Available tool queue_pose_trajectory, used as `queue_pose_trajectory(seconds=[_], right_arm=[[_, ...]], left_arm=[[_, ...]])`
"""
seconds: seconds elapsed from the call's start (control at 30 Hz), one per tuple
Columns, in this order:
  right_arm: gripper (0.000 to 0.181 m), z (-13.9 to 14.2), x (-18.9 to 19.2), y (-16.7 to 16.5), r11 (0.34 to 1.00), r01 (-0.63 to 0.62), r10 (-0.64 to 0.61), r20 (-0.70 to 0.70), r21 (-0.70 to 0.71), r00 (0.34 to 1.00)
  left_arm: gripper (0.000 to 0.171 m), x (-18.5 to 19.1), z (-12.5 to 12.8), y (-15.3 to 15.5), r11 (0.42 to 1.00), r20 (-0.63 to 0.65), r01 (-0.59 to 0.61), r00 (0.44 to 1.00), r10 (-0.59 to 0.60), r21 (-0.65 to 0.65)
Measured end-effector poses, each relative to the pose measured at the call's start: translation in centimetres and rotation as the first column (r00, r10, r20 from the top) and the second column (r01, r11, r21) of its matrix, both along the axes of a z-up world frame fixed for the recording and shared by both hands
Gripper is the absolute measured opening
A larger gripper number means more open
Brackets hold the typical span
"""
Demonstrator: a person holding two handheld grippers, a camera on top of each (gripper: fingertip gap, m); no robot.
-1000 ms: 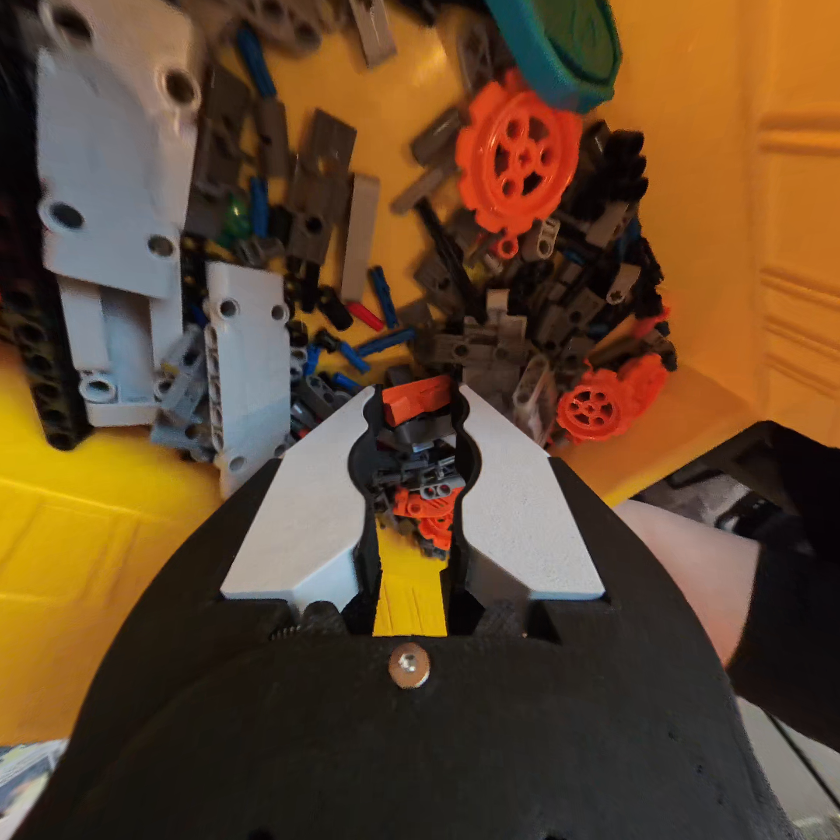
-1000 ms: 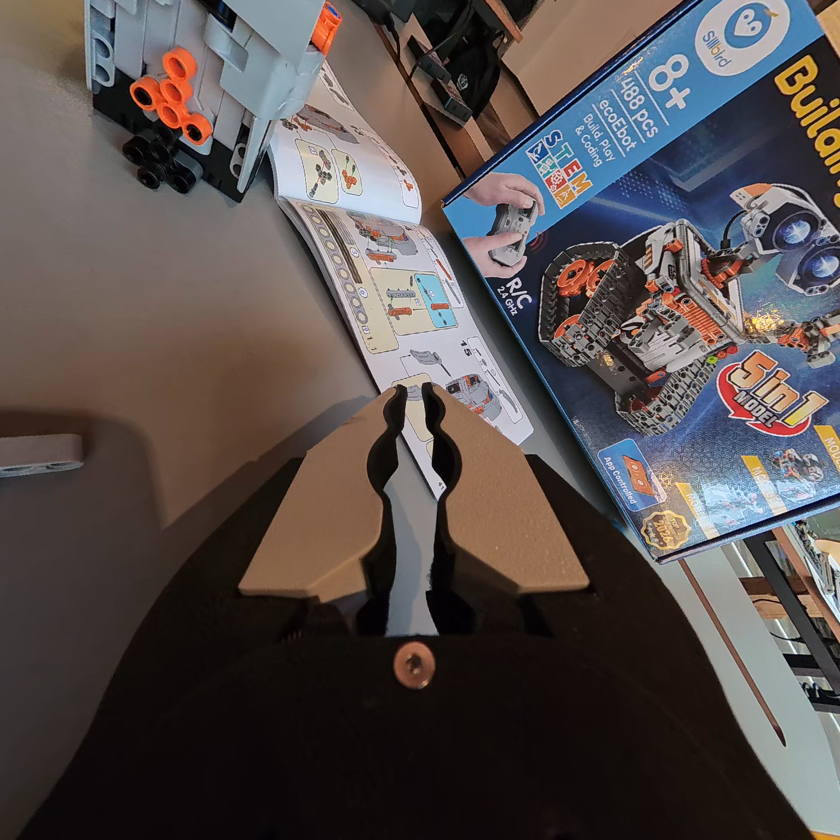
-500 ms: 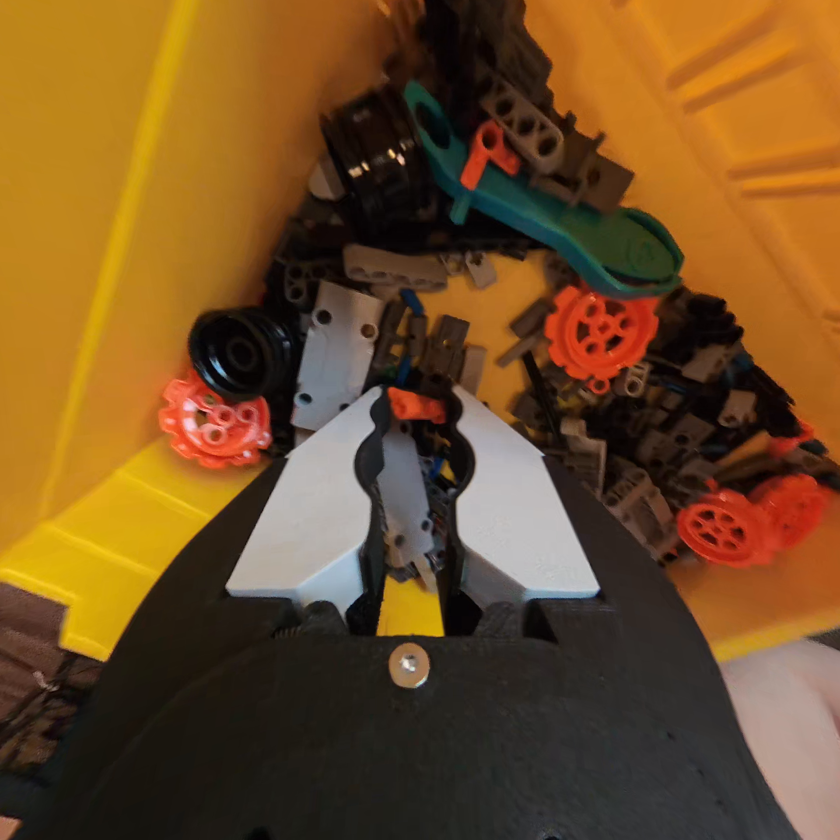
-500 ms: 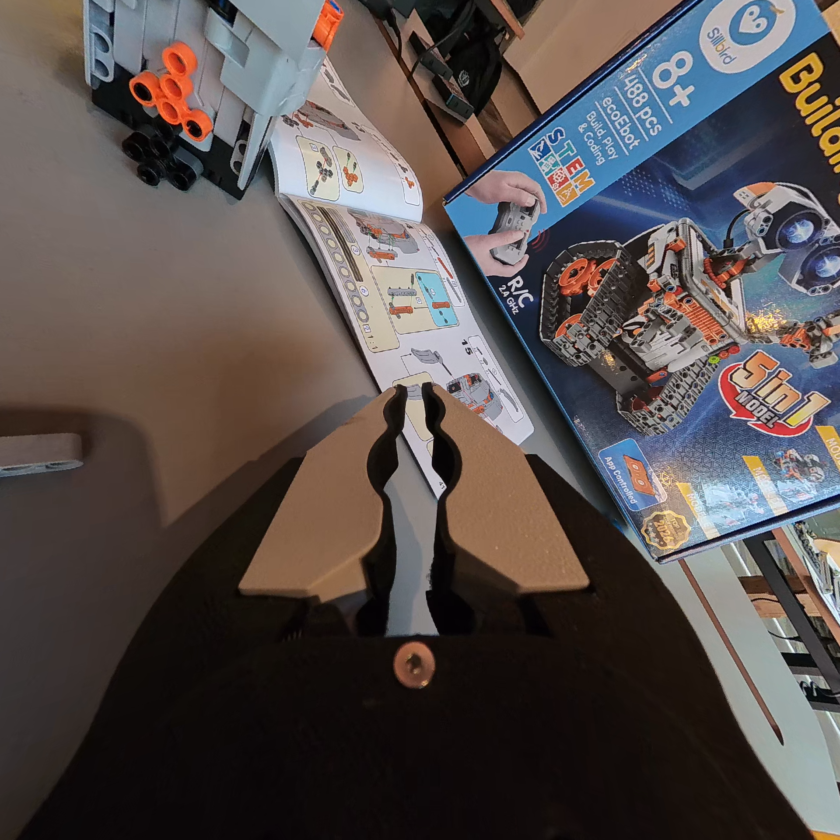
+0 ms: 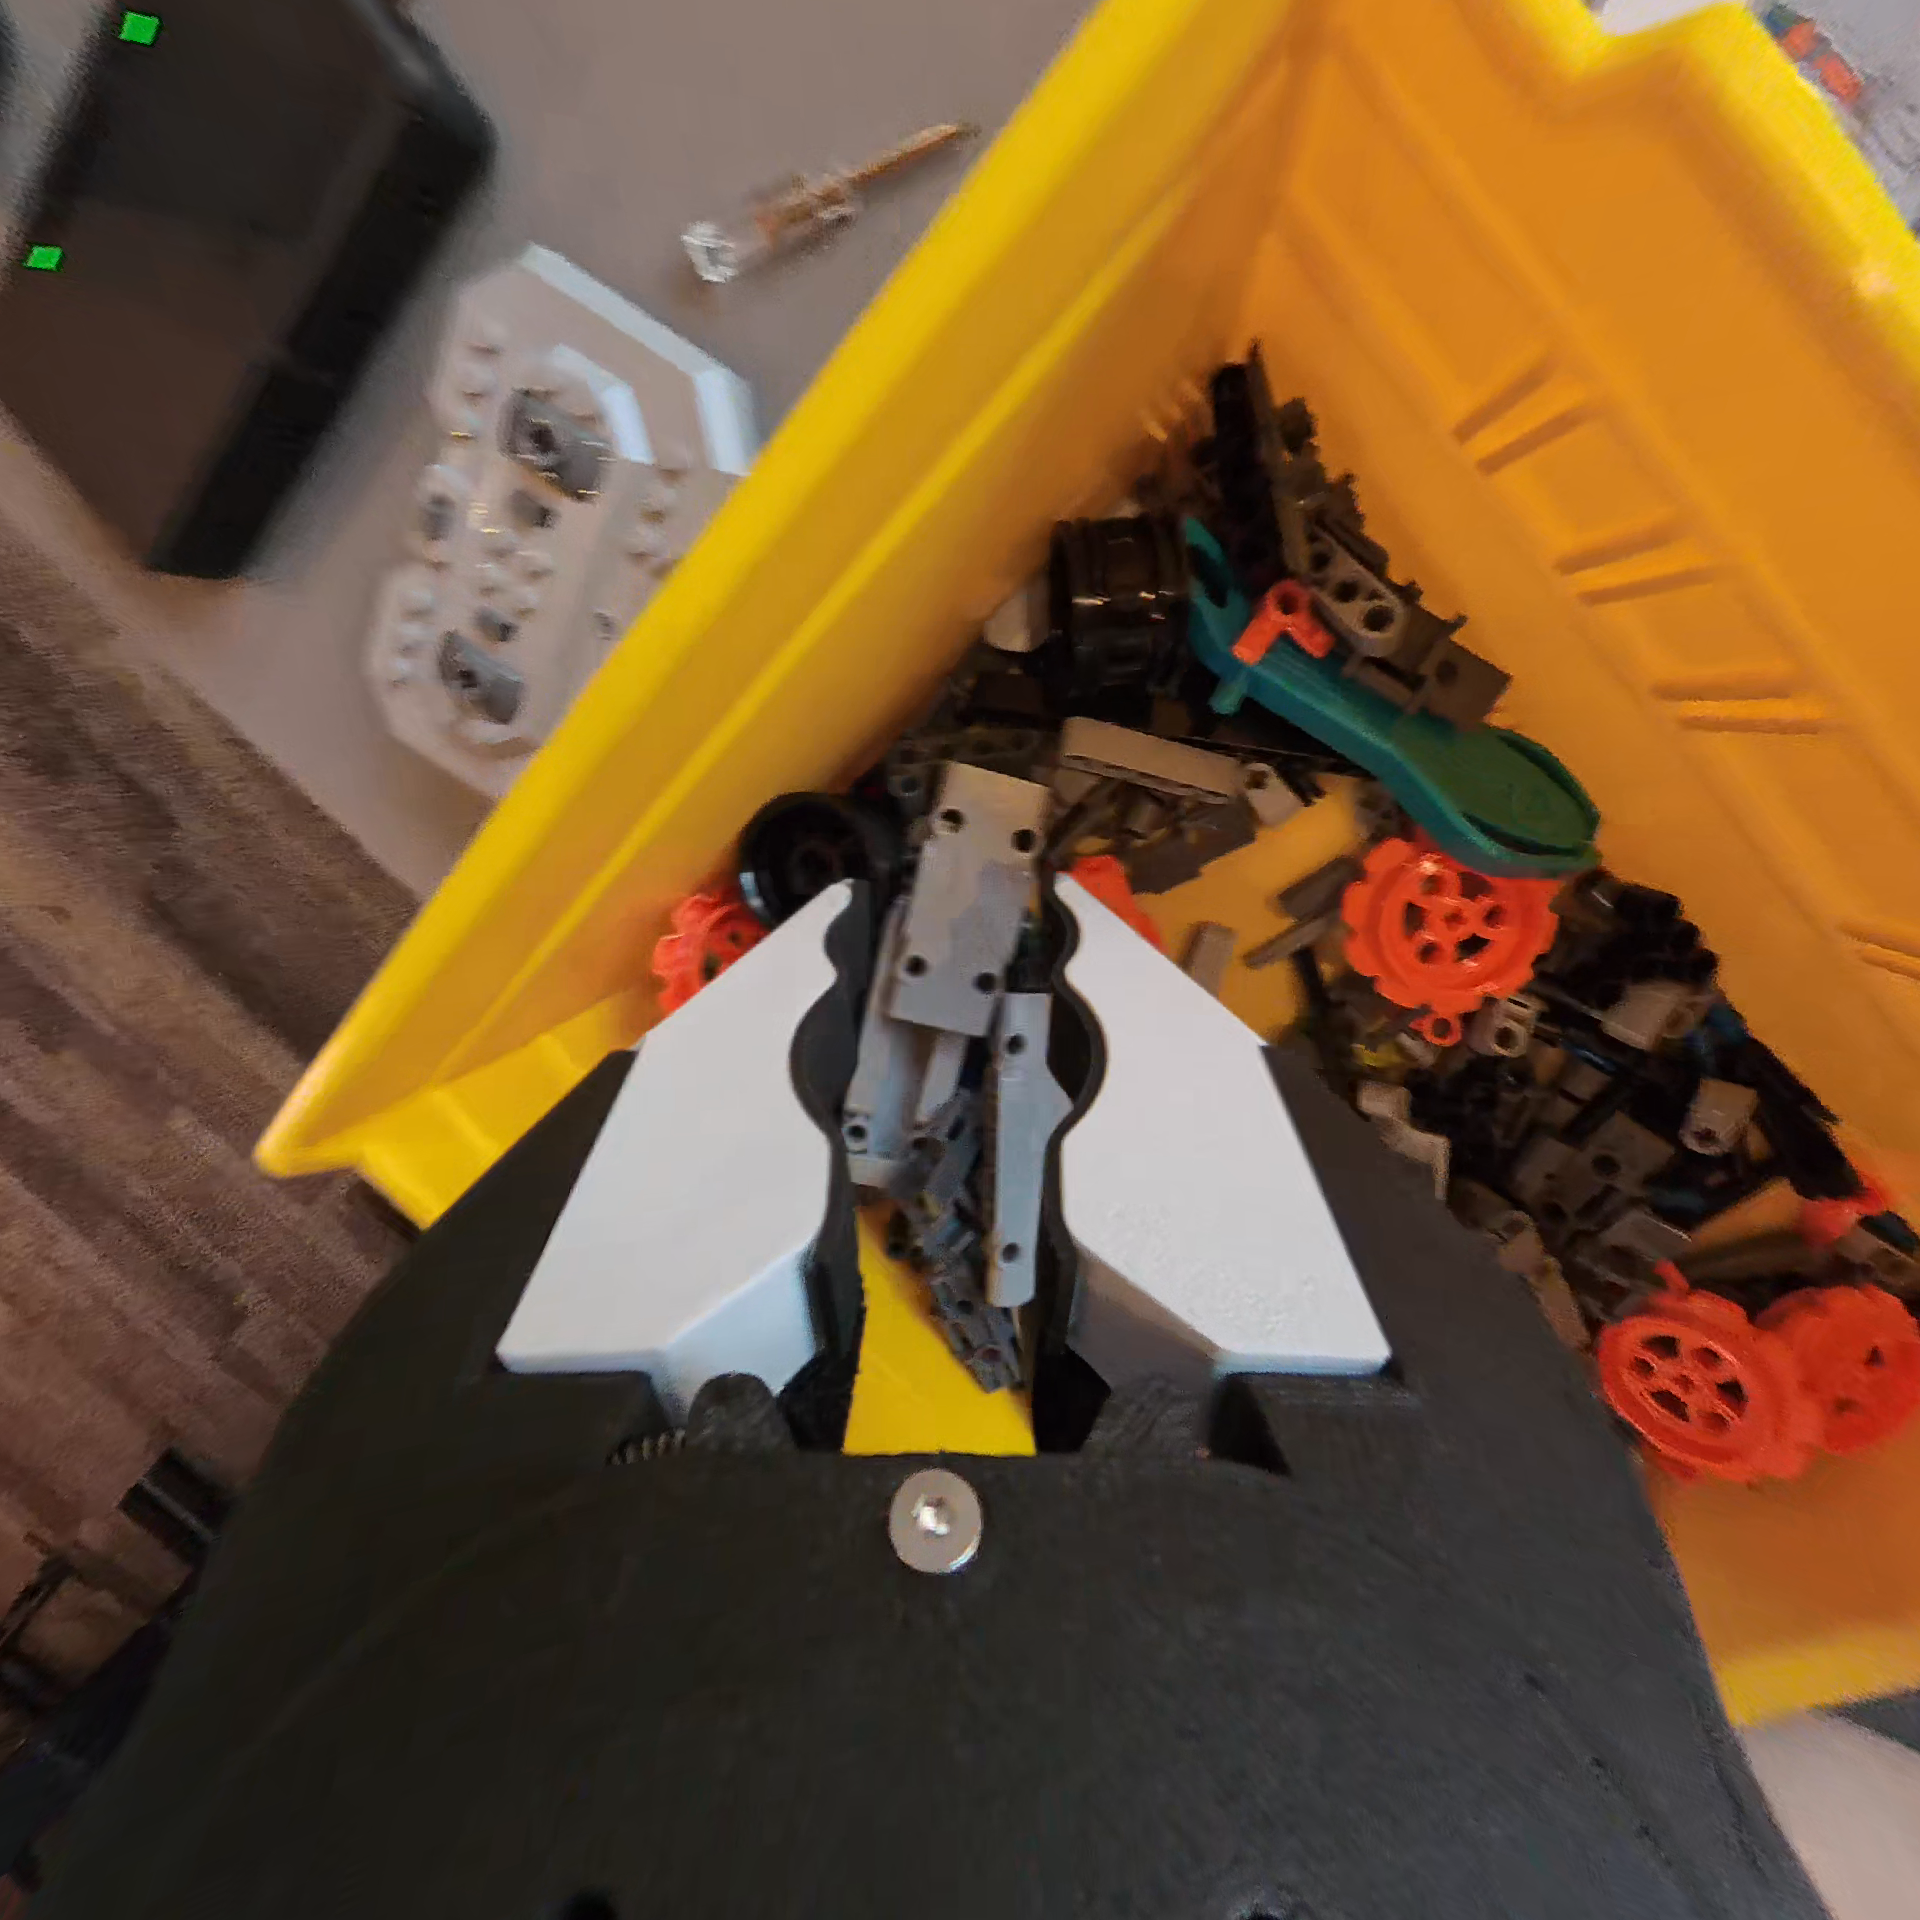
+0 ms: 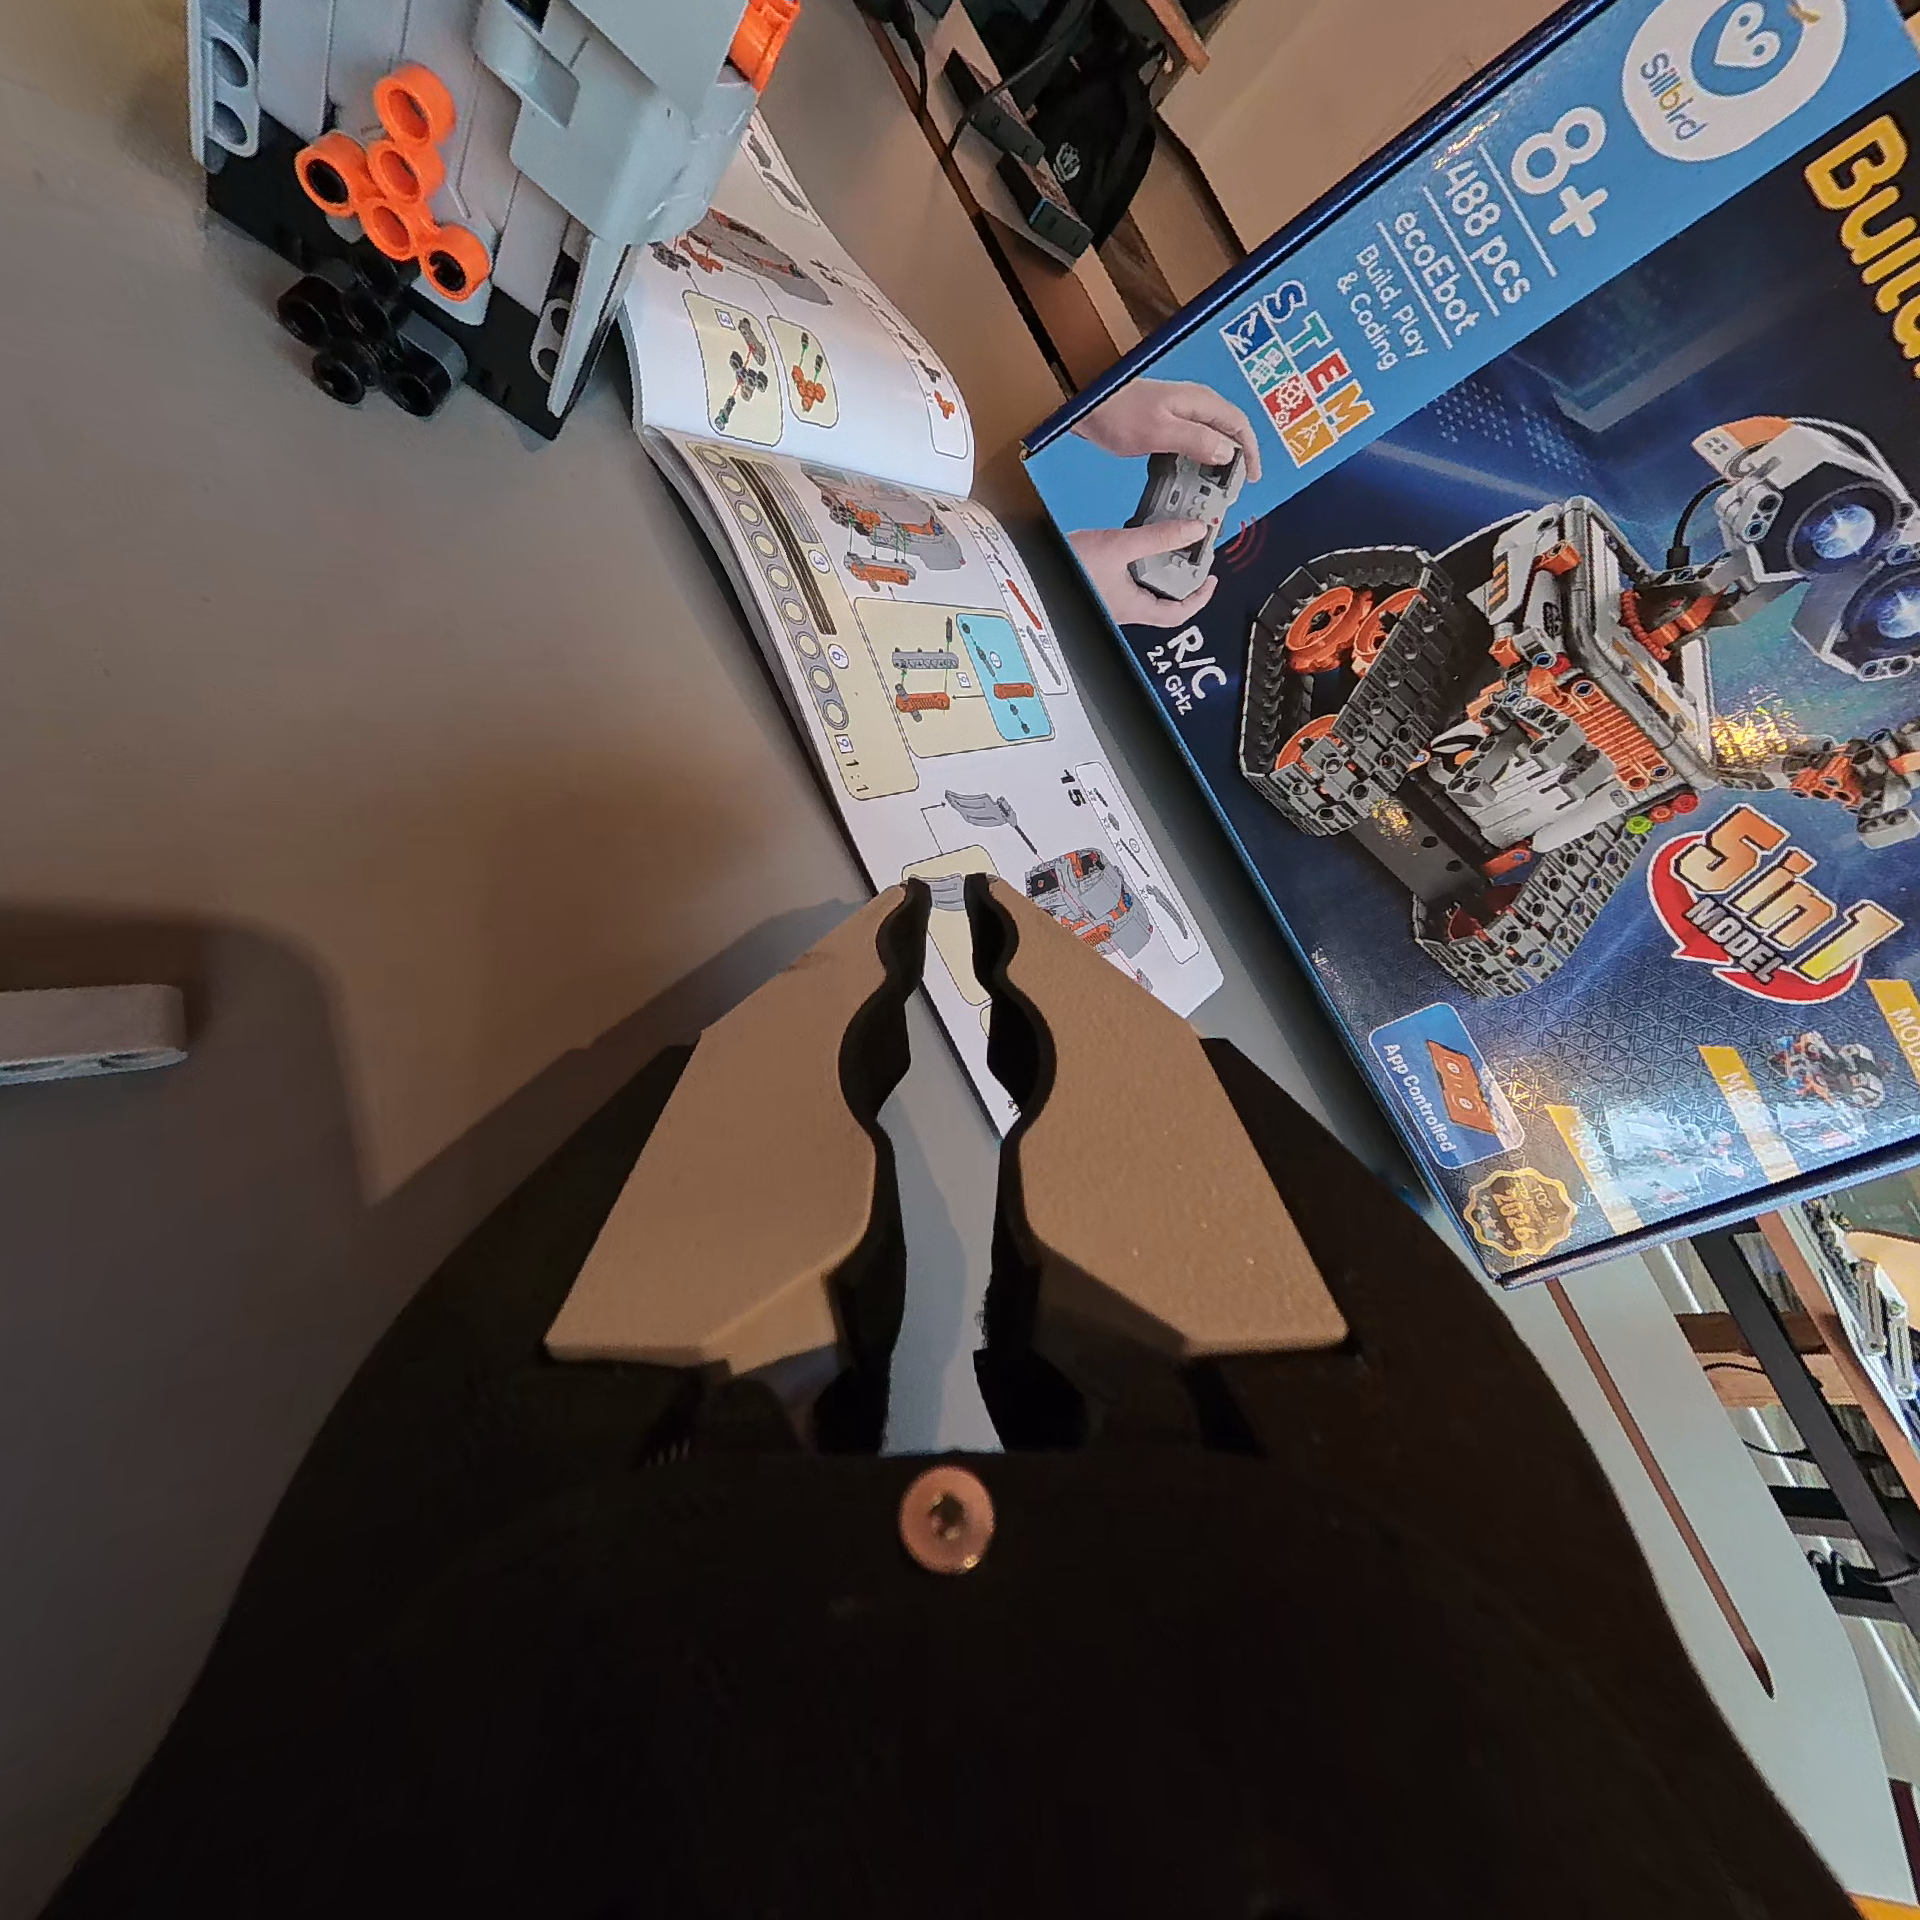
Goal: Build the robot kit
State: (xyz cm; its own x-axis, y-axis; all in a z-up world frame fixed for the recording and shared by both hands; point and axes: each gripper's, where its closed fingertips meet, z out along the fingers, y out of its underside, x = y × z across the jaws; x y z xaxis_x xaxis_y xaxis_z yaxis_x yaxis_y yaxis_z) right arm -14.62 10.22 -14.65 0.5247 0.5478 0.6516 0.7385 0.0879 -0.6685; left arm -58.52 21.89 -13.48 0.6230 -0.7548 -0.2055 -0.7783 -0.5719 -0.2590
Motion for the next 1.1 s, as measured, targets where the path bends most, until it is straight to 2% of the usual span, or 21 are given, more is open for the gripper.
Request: queue_pose_trajectory(seconds=[0.07,0.1,0.23,0.3,0.37,0.47,0.57,0.7,0.83,1.1], right_arm=[[0.007,0.0,0.0,0.0,1.0,0.0,0.0,0.003,-0.002,1.0],[0.007,-0.1,0.0,0.0,1.0,0.0,0.0,0.005,-0.002,1.0],[0.007,-0.2,-0.1,0.0,1.0,-0.003,0.003,0.014,-0.007,1.0],[0.007,-0.2,-0.1,0.0,1.0,-0.003,0.004,0.014,-0.008,1.0],[0.007,-0.2,-0.1,0.0,1.0,-0.004,0.004,0.011,-0.008,1.0],[0.007,-0.2,-0.1,0.0,1.0,-0.005,0.005,0.012,-0.011,1.0],[0.007,-0.3,-0.1,0.0,1.0,-0.005,0.005,0.017,-0.013,1.0],[0.007,-0.3,-0.1,0.0,1.0,-0.006,0.007,0.015,-0.013,1.0],[0.007,-0.3,-0.1,0.0,1.0,-0.007,0.007,0.013,-0.014,1.0],[0.007,-0.2,-0.1,-0.1,1.0,-0.008,0.008,0.01,-0.014,1.0]], left_arm=[[0.054,-0.3,0.0,0.3,0.999,0.019,-0.037,0.999,0.037,-0.005],[0.06,-0.5,-0.1,0.2,0.998,0.026,-0.062,0.998,0.062,-0.022],[0.073,-2.6,-0.5,0.5,0.984,-0.009,-0.173,0.985,0.173,-0.042],[0.08,-2.5,-1.4,0.2,0.979,-0.001,-0.184,0.983,0.185,-0.089],[0.092,-3.4,-2.5,0.1,0.97,-0.057,-0.216,0.976,0.211,-0.11],[0.094,-3.9,-3.1,0.0,0.969,-0.12,-0.227,0.969,0.215,-0.097],[0.082,-4.3,-3.0,-0.3,0.964,-0.143,-0.247,0.962,0.232,-0.098],[0.052,-4.7,-2.7,-1.9,0.982,-0.235,-0.153,0.964,0.122,-0.115],[0.044,-4.3,-2.4,-5.3,0.967,-0.214,-0.103,0.975,0.053,-0.231],[0.038,-4.5,-1.4,-10.6,0.888,-0.163,-0.187,0.978,0.129,-0.421]])
